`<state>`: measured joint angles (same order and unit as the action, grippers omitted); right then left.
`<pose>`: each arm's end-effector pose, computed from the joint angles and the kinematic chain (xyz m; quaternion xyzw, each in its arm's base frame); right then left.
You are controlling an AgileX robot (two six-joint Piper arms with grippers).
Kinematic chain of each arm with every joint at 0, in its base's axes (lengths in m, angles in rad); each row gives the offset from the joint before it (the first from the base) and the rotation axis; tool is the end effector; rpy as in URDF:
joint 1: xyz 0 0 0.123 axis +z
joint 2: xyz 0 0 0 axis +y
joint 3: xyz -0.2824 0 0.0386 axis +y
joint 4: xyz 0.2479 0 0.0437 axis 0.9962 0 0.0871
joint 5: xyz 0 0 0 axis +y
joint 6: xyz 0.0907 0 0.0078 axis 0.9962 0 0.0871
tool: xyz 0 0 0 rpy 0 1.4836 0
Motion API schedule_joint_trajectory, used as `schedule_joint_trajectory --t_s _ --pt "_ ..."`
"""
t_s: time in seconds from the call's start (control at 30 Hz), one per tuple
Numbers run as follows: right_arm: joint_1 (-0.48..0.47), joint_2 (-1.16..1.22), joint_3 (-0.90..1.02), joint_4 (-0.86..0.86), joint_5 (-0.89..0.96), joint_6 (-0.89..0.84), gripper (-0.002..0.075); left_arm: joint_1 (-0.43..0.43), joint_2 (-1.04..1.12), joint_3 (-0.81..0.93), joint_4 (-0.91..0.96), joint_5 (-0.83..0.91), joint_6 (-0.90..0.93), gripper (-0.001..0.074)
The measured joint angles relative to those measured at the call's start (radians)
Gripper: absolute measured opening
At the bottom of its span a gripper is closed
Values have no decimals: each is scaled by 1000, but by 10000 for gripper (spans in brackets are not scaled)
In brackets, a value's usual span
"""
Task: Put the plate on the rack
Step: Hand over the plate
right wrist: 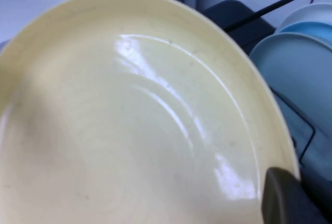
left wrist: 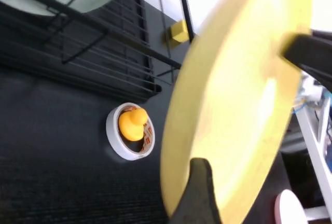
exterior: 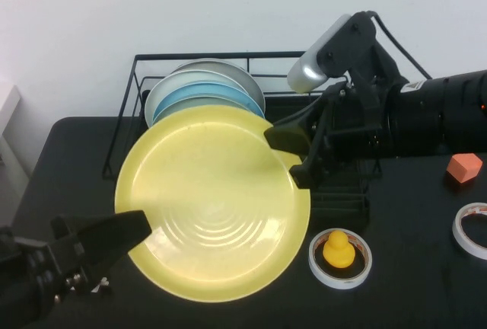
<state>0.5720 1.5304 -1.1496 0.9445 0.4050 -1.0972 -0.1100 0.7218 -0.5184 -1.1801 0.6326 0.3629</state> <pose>0.2764 0.2126 0.3108 -0.3945 0.7667 0.2298 0.4513 0.1293 -0.0645 0.3024 -0.0937 0.8061 -0.4352 0.3900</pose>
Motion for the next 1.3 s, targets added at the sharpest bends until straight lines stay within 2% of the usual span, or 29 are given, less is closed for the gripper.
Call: schedule_joint_trajectory --t_s 0.23,0.37,0.47,0.53,0.6,0.7,0.77,0.87,0.93,0.97,1.13,1.17,1.23,1.3 --pt "0 0 0 31 -6 -2 11 0 0 -24 107 -15 0 522" --pt "0 0 0 134 32 -57 11 0 0 -24 119 -32 2 519" --pt "0 0 0 231 75 -143 11 0 0 -24 117 -52 40 491" --pt "2 0 0 281 81 -180 11 0 0 -24 113 -62 70 427" --pt "2 0 0 320 77 -210 11 0 0 -24 113 -66 91 326" --pt "2 0 0 342 70 -228 11 0 0 -24 120 -68 127 115" --pt "2 0 0 344 74 -251 11 0 0 -24 130 -76 154 73" --pt "2 0 0 348 95 -308 22 0 0 -24 134 -91 220 73" --pt "0 0 0 367 120 -338 73 0 0 -24 138 -106 270 73" --pt "-1 0 0 381 132 -343 123 0 0 -24 138 -113 299 73" --pt "-1 0 0 539 173 -352 461 0 0 -24 117 -171 459 73" --pt "-1 -6 0 565 178 -354 505 0 0 -22 99 -196 506 73" --pt "-4 -22 -2 604 195 -373 571 0 0 -22 59 -246 612 73" --pt "-6 -48 -10 608 210 -384 594 0 0 -22 4 -307 734 73"
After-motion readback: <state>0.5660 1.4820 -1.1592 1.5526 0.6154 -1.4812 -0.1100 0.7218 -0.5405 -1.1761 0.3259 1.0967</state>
